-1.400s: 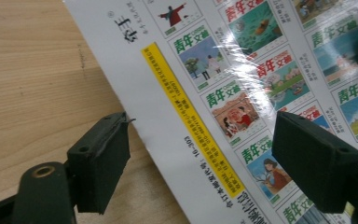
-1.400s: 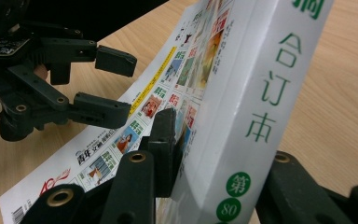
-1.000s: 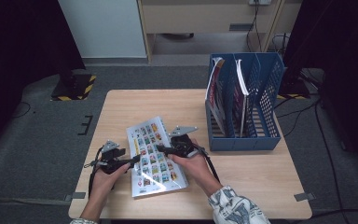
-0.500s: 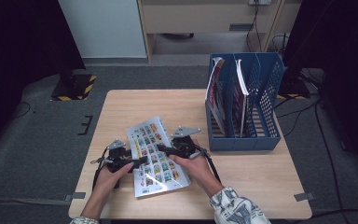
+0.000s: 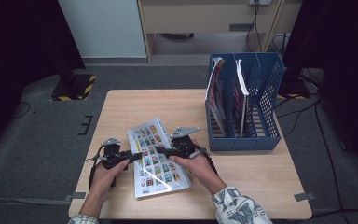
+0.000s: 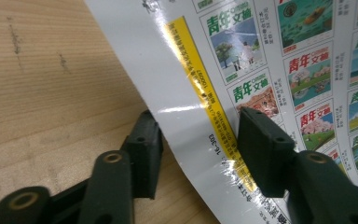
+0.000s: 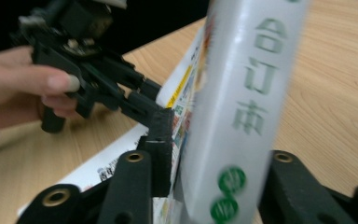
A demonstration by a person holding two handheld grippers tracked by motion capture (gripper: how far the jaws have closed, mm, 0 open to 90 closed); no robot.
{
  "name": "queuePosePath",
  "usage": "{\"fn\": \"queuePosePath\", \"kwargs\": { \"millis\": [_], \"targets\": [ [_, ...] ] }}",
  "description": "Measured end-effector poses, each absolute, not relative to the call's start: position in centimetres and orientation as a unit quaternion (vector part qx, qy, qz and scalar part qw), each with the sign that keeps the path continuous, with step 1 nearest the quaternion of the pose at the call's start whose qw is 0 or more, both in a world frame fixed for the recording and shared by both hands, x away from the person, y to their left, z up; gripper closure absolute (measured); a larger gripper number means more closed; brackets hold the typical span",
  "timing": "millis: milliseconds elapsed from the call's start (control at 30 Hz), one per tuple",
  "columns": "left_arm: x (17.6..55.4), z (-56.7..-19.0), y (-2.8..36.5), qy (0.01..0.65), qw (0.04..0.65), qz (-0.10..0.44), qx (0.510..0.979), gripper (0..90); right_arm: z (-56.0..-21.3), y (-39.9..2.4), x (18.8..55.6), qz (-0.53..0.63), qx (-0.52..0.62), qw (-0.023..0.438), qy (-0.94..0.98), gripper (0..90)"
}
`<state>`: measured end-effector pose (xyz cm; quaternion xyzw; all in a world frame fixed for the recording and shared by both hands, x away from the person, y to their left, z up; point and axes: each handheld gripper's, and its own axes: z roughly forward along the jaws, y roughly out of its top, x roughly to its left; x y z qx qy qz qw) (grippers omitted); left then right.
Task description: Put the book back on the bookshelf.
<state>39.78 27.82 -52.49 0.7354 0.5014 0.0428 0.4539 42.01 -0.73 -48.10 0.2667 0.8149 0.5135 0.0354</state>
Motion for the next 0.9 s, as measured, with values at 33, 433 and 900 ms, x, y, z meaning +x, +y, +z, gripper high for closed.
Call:
{"fn": "queuePosePath", "kwargs": {
  "millis": [33,433,900],
  "targets": [
    [39.7,-52.4,27.7,0.498,0.452,0.045,0.738,54.7,-48.1,-0.6,42.0,0.507,0.265,0.040,0.819,62.3],
    [39.3,-51.3,27.6,0.493,0.459,0.064,0.736,62.5,-48.2,-0.5,42.1,0.493,0.279,0.058,0.822,69.6],
    [39.0,-49.9,27.5,0.480,0.467,0.097,0.736,69.1,-47.1,-0.9,41.6,0.521,0.249,0.087,0.812,69.3]
  ]
}}
